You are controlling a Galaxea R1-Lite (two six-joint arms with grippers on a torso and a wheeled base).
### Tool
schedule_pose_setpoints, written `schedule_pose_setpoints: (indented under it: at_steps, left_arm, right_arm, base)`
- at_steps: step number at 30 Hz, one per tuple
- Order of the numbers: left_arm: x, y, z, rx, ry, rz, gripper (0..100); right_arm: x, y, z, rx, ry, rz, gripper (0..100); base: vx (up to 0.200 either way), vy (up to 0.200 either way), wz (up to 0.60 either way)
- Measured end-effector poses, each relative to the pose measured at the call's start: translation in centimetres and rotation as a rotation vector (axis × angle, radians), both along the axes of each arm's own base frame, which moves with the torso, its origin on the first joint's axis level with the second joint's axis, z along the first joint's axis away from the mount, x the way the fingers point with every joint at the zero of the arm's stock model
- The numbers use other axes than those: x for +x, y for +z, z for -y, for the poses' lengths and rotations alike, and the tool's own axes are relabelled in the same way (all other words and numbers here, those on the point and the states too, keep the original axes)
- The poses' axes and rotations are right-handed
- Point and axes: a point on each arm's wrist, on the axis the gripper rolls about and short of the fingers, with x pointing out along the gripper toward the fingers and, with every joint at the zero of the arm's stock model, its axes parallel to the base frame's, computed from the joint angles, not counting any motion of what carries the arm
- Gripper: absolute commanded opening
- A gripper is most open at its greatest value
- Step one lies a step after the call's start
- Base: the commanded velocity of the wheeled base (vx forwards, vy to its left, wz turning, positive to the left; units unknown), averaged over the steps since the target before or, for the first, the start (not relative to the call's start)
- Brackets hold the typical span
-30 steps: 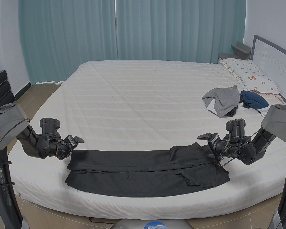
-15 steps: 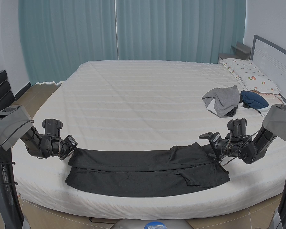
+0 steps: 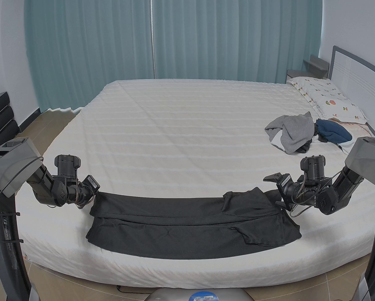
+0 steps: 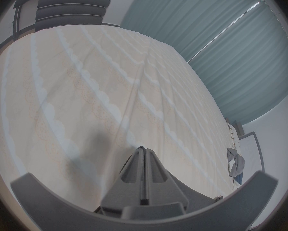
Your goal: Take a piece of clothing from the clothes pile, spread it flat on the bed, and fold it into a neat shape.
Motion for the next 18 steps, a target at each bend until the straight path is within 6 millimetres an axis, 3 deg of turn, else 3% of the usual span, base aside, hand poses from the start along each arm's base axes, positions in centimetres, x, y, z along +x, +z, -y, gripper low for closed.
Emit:
schedule_pose_setpoints:
  at_steps: [1, 9, 18]
  left_arm:
    - [0.0, 0.0, 0.0, -0.001, -0.001, -0.001, 100]
    - [-0.6, 0.0, -0.3, -0.026, 0.019, -0.016, 100]
    - [-4.8, 2.7, -1.7, -0.113, -0.021, -0.022, 100]
  right_arm:
    - [0.0, 0.0, 0.0, 0.0, 0.0, 0.0, 100]
    - [-0.4, 0.5, 0.1, -0.009, 0.002, 0.004, 100]
    - [-2.6, 2.1, 0.5, -0.029, 0.013, 0.01, 100]
  base:
    - [0.0, 0.0, 0.0]
    - [0.0, 0.0, 0.0]
    - [0.0, 0.0, 0.0]
